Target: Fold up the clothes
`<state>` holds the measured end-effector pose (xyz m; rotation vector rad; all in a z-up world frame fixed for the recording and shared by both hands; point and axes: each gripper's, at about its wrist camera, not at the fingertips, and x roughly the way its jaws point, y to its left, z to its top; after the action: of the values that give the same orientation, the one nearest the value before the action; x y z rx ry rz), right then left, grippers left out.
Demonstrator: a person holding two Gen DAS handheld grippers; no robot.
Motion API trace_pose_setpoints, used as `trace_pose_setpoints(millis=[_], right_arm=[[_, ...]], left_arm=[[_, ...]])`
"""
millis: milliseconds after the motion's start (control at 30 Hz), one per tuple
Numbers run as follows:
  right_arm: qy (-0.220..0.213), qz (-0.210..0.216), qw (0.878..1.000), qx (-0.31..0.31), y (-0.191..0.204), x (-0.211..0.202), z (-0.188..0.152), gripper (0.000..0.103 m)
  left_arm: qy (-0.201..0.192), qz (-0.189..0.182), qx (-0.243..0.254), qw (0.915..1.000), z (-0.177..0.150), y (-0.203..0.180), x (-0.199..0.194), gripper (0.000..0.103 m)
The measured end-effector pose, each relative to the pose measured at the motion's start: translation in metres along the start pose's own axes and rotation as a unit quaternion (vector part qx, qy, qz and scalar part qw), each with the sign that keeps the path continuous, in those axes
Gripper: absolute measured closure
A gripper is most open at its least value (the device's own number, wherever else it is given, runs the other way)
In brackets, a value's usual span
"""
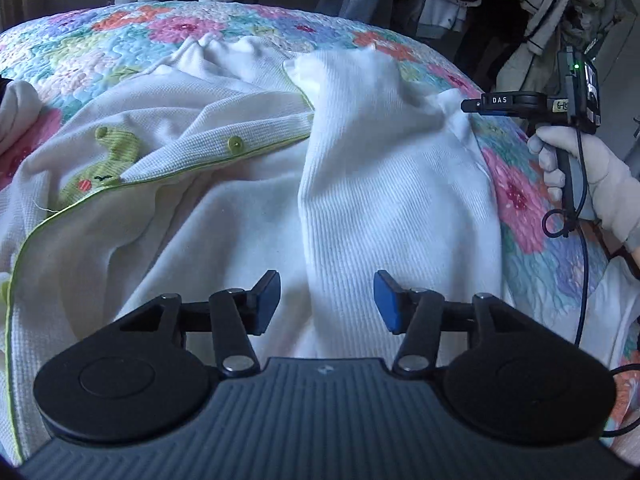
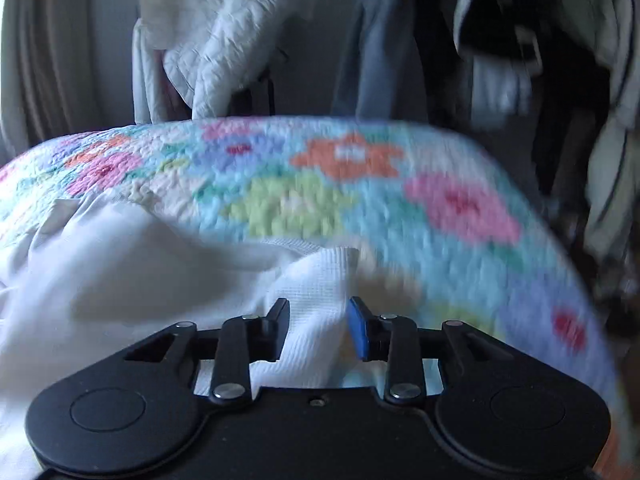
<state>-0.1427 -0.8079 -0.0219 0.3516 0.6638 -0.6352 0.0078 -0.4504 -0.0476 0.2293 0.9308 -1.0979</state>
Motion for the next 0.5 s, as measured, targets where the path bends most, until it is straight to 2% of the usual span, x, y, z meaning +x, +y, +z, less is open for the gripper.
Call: trace_pose_setpoints(millis=[67,133,200,267,300,367,433,500], right_arm=[[0.011,0.035,0.997,0.066,-0.016,-0.003,-0.011,0.054],[0.017,0.065,0.991,0.113,-0.025,-0.002,-0.018,0.051],[0.02,0.085,0.988,0.126,-0.024,0.002,-0.023,0.05],[0.025,0.1,0.987,0.121,-0.015,0.006,-0.026,0.049],[0.028,0.107,0.987,0.118,-0.011,0.008,-0.028,0.047],[0.024,0.087,0.993,0.072,0.005,0.006,-0.028,0.044],[0.0,0.027,1.0,0.005,0.024,0.001,-0.026,0.044],[-0.012,0.014,0.999,-0.031,0.036,-0.005,-0.026,0.044]], left_arm=[[0.008,0.006,0.001,0.9999,-0.001,0.0,0.007,0.051],[0.007,0.007,-0.002,0.9999,-0.001,0.001,0.009,0.047],[0.005,0.006,-0.004,1.0,-0.001,0.002,0.011,0.038],[0.007,0.001,-0.006,1.0,0.0,0.002,0.015,0.031],[0.009,-0.001,-0.005,0.9999,-0.001,0.001,0.019,0.031],[0.012,0.003,-0.001,0.9999,0.0,-0.002,0.026,0.031],[0.011,0.007,0.0,0.9999,0.001,-0.004,0.029,0.031],[0.007,0.004,-0.002,1.0,0.002,-0.007,0.028,0.031]])
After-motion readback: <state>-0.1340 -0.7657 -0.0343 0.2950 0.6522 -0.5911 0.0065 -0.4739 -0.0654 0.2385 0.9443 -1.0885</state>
